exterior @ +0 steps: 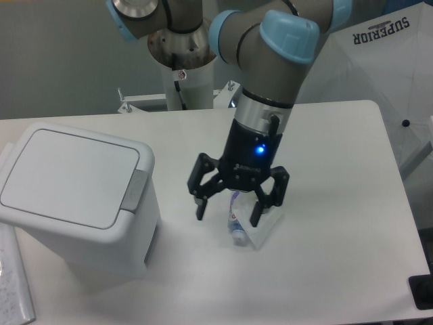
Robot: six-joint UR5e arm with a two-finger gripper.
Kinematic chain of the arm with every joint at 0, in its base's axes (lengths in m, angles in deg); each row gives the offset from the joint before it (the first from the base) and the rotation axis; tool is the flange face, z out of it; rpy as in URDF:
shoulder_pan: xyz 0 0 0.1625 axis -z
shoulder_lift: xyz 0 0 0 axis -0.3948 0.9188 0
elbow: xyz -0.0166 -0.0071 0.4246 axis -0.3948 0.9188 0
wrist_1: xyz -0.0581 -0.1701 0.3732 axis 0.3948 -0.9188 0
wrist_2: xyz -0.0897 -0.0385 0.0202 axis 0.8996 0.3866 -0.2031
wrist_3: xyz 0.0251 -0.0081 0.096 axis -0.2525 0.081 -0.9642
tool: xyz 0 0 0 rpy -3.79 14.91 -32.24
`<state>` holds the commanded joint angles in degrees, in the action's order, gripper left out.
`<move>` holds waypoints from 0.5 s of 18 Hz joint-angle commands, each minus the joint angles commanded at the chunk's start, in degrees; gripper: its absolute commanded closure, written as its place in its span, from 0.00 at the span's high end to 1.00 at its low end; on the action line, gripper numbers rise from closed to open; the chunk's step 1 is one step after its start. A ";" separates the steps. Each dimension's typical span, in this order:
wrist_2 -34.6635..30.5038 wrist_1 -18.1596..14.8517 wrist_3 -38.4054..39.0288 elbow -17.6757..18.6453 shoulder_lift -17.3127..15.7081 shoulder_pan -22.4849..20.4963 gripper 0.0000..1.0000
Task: Open the trash can
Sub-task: 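Move the open gripper toward the trash can's grey side button, then press the gripper down on the grey button to pop the lid open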
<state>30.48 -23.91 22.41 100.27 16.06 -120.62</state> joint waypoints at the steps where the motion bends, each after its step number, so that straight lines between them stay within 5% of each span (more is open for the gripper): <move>1: 1.06 -0.09 -0.09 1.14 -0.96 0.09 1.00; 9: 1.16 0.09 -0.88 5.01 -2.20 0.88 1.00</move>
<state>31.64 -23.83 21.54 105.29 13.86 -119.74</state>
